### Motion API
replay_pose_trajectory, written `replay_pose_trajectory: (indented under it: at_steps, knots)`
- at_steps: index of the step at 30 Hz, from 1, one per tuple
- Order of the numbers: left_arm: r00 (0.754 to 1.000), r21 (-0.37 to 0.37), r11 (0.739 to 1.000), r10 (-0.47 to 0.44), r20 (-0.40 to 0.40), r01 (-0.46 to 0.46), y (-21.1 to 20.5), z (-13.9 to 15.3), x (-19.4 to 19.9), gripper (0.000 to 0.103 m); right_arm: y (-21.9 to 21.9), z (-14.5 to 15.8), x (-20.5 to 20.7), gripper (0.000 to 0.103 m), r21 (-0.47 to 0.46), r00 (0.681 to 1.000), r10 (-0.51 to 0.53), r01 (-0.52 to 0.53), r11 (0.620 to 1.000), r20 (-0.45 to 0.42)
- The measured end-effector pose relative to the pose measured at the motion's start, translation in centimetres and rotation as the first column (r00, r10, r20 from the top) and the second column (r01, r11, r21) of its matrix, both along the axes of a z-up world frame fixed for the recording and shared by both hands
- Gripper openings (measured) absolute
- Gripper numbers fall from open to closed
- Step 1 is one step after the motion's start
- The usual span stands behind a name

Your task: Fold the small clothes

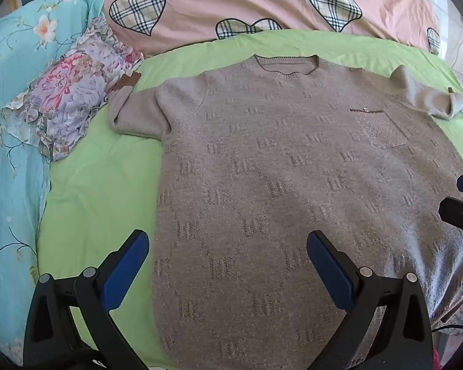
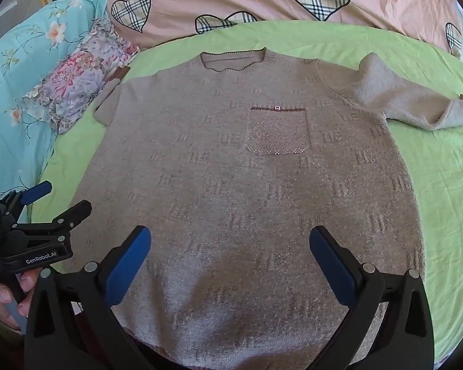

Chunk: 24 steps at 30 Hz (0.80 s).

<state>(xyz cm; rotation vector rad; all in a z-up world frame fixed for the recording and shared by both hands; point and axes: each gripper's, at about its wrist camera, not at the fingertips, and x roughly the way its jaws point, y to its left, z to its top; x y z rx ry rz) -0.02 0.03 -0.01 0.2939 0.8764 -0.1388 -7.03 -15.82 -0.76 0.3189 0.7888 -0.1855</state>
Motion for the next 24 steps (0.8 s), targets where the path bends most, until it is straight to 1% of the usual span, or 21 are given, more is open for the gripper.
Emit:
replay_pose_trajectory:
  at_steps: [20, 24]
  knots:
    - [1.0, -0.016, 1.0, -0.012, -0.008, 0.012, -0.16, -0.17, -0.05, 0.102, 0.05, -0.71, 0.77, 0.102, 0.003, 0.999, 0.016, -0.016, 1.0, -0.03]
    - [1.0, -0.007, 1.0, -0.01, -0.009, 0.01, -0.12, -0.12, 0.05, 0.102, 0.06, -0.74, 0.77, 0.102, 0.005, 0.999, 0.016, -0.015, 1.0, -0.03]
